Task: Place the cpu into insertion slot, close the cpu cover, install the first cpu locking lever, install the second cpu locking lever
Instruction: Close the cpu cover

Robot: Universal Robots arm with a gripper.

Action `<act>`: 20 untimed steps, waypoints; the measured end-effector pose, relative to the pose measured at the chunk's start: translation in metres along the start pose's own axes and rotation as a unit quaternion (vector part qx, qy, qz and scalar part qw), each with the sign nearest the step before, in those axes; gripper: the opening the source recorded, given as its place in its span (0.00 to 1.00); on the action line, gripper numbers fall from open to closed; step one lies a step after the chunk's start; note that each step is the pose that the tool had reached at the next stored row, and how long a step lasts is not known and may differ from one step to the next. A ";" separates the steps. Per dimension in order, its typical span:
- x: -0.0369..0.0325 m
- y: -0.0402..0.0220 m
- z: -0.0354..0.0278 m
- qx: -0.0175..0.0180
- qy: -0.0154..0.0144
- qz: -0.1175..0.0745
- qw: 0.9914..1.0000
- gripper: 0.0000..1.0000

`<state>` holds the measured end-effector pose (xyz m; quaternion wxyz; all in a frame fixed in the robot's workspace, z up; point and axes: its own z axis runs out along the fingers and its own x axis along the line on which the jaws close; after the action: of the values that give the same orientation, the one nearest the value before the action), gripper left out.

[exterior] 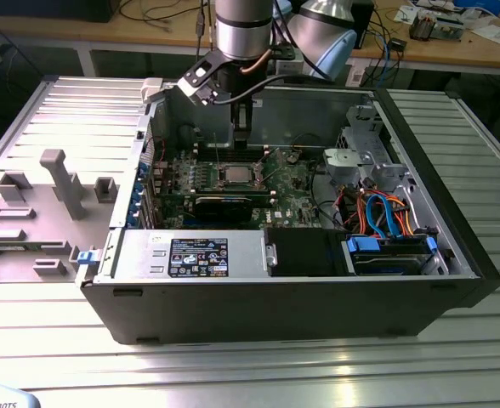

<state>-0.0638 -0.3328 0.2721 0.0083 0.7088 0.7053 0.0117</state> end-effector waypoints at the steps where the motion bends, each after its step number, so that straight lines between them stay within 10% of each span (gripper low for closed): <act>1: 0.0000 0.0004 0.0000 0.000 0.000 0.000 1.000 0.11; 20: 0.0001 0.0069 -0.0028 0.000 0.000 0.000 1.000 0.11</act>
<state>-0.0569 -0.3328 0.2751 0.0083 0.7088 0.7053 0.0117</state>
